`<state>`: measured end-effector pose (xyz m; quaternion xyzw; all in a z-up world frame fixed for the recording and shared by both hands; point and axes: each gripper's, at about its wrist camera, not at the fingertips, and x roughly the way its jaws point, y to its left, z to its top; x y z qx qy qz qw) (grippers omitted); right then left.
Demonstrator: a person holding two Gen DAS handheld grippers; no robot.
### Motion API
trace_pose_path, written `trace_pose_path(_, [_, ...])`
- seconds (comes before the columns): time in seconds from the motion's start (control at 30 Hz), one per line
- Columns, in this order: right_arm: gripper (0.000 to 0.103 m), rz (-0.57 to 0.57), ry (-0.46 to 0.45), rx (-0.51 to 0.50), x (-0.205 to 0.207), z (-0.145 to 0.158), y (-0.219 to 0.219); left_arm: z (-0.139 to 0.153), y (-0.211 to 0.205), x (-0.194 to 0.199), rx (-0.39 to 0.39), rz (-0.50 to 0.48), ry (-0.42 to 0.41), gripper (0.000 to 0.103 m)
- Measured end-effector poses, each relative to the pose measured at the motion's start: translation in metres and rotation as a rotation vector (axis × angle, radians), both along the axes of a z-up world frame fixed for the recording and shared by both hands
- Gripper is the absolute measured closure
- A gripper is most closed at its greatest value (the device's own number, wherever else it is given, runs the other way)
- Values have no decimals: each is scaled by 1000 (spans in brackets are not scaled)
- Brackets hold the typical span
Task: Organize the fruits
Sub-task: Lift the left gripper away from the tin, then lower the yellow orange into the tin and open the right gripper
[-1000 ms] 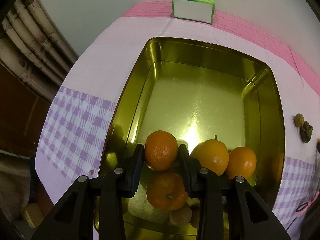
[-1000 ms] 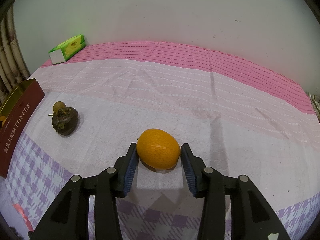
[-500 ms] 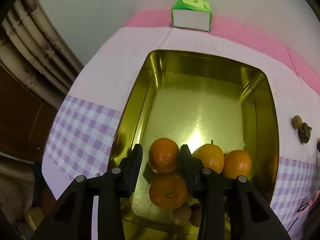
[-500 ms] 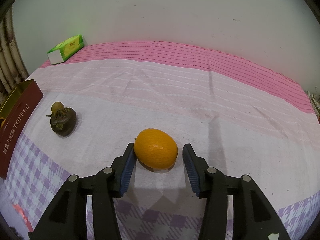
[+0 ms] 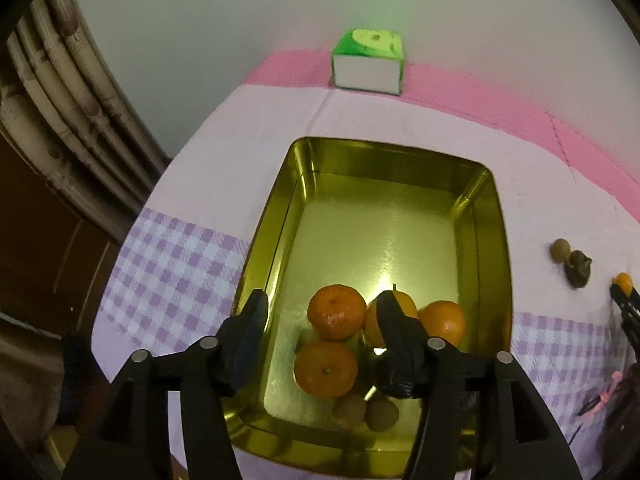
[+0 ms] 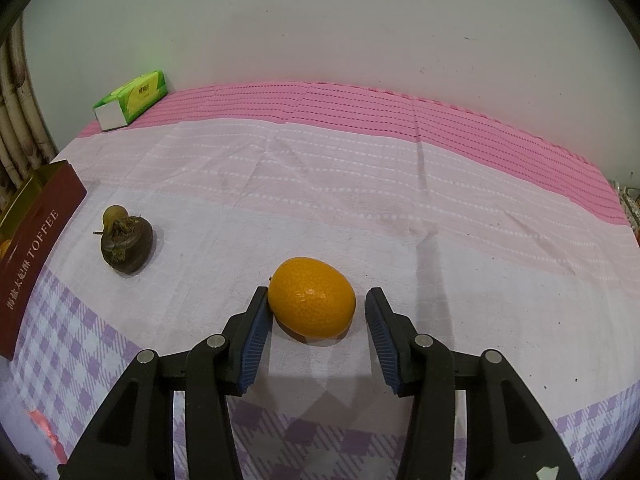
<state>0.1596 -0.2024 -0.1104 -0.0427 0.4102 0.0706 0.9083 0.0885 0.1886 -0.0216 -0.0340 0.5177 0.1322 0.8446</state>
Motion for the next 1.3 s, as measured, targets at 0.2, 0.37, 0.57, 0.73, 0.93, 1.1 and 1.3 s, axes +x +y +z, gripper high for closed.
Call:
trace_pose_path(0.2, [62,9,-2,7,-1,0,-1,13,4,-22,26,-6,-25,35])
trace_pose_path(0.37, [65,6,-5,6,-3,1,0,16,15,-36,23,24,-26,32])
trace_pose_path(0.57, [65,-7,-2,-5,-6,5,8,15,26,-50,32,63,-30,27])
trace_pose_path(0.73, [65,32,-31,9,-15,26,26,15,39,-56,56,122,-55,25])
trace_pose_path(0.93, [65,161,-65,62,-31,57,76,17,49,-58,61,167,-78,18])
trace_pose_path(1.1, [65,302,-61,103,-47,72,135,18,50,-57,81,179,-80,13])
trace_pose_path(1.3, [65,447,-37,113,-61,73,199,15,51,-56,68,188,-76,12])
